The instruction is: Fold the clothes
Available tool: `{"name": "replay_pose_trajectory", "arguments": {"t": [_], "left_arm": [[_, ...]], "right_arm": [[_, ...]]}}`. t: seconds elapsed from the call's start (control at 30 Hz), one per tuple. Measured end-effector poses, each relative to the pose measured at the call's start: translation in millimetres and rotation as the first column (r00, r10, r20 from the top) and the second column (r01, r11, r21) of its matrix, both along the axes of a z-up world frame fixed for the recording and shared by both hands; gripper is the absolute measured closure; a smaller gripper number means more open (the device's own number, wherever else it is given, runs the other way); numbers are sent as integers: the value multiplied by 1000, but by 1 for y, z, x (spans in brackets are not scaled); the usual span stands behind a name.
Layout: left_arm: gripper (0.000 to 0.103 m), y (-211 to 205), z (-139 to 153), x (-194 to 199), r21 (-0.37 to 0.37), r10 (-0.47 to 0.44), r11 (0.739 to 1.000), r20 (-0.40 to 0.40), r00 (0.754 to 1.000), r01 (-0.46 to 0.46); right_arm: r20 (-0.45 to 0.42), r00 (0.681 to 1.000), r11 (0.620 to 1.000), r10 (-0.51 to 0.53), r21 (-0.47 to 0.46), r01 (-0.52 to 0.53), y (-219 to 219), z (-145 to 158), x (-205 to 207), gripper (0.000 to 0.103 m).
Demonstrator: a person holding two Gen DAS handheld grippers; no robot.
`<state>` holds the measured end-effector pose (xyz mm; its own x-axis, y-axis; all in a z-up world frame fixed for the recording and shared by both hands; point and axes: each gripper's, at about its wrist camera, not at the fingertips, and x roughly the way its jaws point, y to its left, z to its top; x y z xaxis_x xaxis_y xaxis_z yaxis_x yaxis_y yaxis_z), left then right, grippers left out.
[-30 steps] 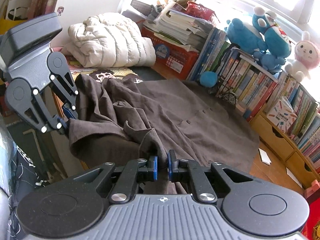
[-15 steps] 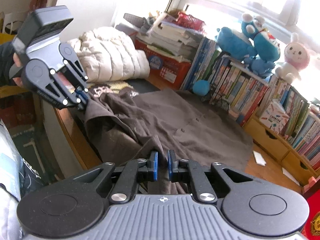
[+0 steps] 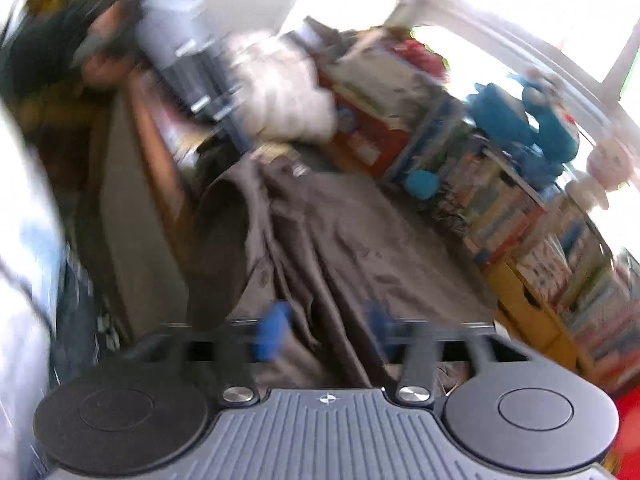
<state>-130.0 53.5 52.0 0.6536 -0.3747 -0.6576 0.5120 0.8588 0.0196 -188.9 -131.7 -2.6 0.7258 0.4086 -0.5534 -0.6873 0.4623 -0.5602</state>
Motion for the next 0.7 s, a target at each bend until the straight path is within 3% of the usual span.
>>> {"name": "replay_pose_trajectory", "arguments": {"t": [0.1, 0.23, 0.37, 0.43, 0.5, 0.53, 0.57, 0.6, 0.7], "left_arm": [[100, 0, -7, 8, 11, 9, 1000, -25, 1000, -9], [100, 1, -10, 14, 3, 11, 1000, -36, 999, -11], [100, 2, -12, 22, 7, 14, 1000, -42, 999, -14], [100, 3, -12, 25, 1, 16, 1000, -45, 999, -16], [100, 2, -14, 27, -3, 16, 1000, -50, 999, -16], [100, 2, -14, 28, -3, 15, 1000, -52, 999, -15], [100, 1, -15, 29, -2, 14, 1000, -54, 998, -14], [100, 1, -15, 29, -2, 13, 1000, -55, 998, -13], [100, 2, -14, 28, -6, 12, 1000, -49, 999, -13]], "right_arm": [[-19, 995, 991, 97, -94, -99, 13, -26, -4, 26], [5, 975, 946, 224, -242, -216, 32, -66, -10, 21], [-34, 972, 939, 234, -253, -235, 36, -86, -1, 22], [-45, 976, 947, 213, -236, -218, 36, -89, 4, 30], [-51, 986, 967, 159, -196, -166, 33, -86, 12, 73], [-80, 988, 977, 131, -156, -142, 31, -82, 17, 76], [-107, 989, 987, 102, -113, -114, 29, -77, 21, 89], [-108, 992, 994, 66, -81, -75, 27, -73, 24, 94], [-135, 991, 999, -3, 38, 8, 17, -57, 33, 94]]}}
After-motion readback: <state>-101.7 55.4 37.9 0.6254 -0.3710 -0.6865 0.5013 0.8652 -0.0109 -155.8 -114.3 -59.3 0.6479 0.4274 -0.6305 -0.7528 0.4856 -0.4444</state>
